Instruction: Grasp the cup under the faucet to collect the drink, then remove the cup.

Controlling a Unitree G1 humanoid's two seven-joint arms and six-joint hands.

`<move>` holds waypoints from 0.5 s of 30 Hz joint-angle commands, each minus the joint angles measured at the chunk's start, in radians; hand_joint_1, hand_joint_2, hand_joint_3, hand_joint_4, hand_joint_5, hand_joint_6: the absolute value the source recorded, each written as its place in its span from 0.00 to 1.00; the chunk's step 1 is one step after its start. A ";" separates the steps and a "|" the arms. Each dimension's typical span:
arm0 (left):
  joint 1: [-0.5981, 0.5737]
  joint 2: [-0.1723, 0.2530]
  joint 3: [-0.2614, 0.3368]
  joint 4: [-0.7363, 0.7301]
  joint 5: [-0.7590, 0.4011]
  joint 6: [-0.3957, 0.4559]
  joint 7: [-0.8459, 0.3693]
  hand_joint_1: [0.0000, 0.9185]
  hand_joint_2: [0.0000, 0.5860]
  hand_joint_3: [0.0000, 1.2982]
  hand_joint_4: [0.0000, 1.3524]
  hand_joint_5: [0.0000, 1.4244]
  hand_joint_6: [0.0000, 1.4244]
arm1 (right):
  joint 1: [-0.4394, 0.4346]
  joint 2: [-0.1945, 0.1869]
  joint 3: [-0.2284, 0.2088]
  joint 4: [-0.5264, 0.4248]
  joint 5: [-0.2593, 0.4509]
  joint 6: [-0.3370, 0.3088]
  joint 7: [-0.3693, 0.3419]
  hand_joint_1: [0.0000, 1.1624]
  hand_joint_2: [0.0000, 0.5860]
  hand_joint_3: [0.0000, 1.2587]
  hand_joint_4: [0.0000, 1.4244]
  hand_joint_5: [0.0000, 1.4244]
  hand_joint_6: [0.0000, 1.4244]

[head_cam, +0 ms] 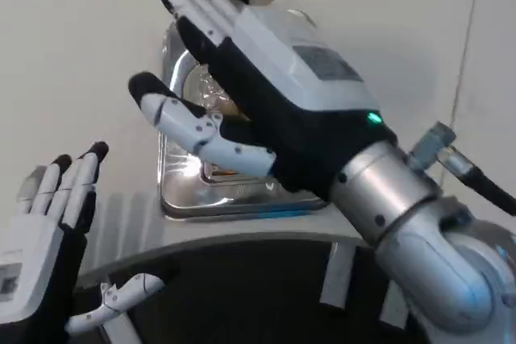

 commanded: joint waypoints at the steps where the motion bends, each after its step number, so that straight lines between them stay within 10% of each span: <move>1: -0.009 -0.007 0.002 0.022 -0.010 0.017 0.005 0.00 0.08 0.00 0.00 0.00 0.00 | 0.067 0.007 0.020 -0.029 -0.052 0.012 0.108 0.00 0.83 0.00 0.00 0.00 0.00; 15: -0.172 -0.006 -0.030 0.133 -0.059 0.005 -0.008 0.00 0.01 0.00 0.00 0.00 0.00 | 0.116 0.094 -0.029 -0.023 -0.170 -0.075 0.214 0.00 0.86 0.00 0.00 0.00 0.00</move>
